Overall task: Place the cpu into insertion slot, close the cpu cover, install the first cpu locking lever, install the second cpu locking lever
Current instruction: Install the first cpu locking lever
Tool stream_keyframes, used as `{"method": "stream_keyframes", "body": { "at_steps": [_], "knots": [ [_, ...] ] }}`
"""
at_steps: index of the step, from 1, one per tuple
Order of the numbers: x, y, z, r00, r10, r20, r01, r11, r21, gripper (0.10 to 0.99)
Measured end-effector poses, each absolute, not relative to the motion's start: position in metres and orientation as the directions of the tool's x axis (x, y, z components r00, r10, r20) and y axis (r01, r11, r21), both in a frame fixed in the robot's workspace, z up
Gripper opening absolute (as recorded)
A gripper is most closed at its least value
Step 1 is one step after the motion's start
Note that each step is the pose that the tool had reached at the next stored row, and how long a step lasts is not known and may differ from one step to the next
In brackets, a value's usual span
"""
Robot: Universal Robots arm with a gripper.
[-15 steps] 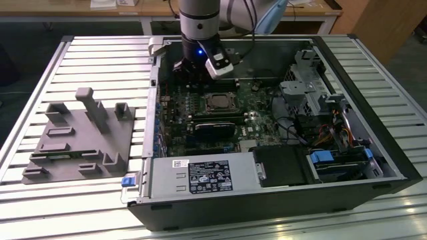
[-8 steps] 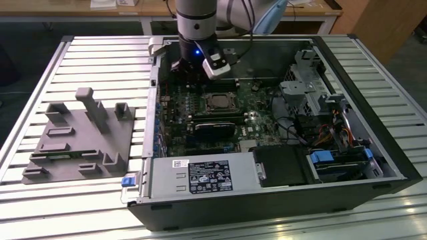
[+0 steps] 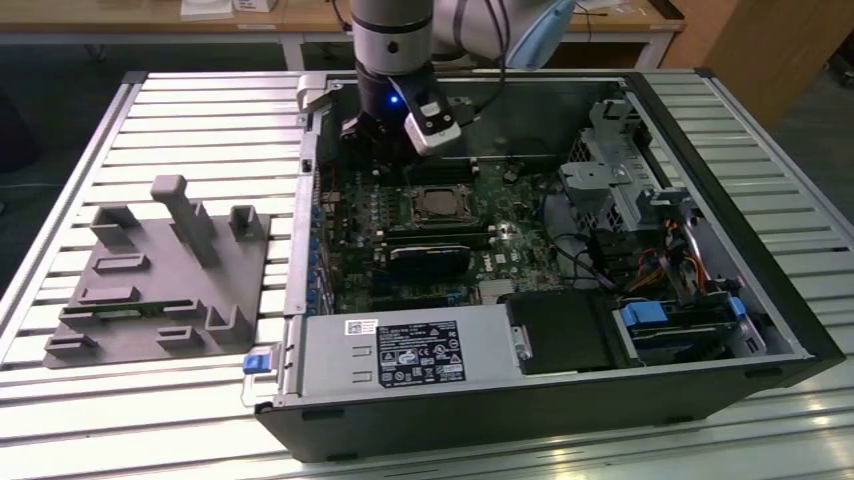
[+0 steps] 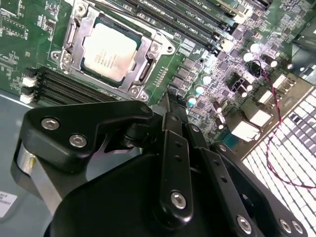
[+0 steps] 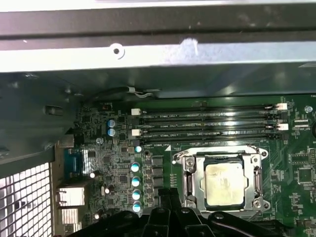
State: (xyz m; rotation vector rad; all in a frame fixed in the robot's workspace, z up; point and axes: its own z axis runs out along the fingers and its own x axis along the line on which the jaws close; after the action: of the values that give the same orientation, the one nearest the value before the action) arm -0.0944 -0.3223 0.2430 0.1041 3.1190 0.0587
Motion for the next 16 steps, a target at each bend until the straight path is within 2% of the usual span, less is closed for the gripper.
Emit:
{"method": "stream_keyframes", "body": {
  "at_steps": [7,16],
  "knots": [
    [-0.0946,-0.3223,0.2488,-0.998,0.067,-0.019,0.066,0.996,0.051,0.106],
    [-0.1007,-0.3223,0.2489,-0.997,0.069,-0.017,0.066,0.988,0.138,0.106]
  ]
}}
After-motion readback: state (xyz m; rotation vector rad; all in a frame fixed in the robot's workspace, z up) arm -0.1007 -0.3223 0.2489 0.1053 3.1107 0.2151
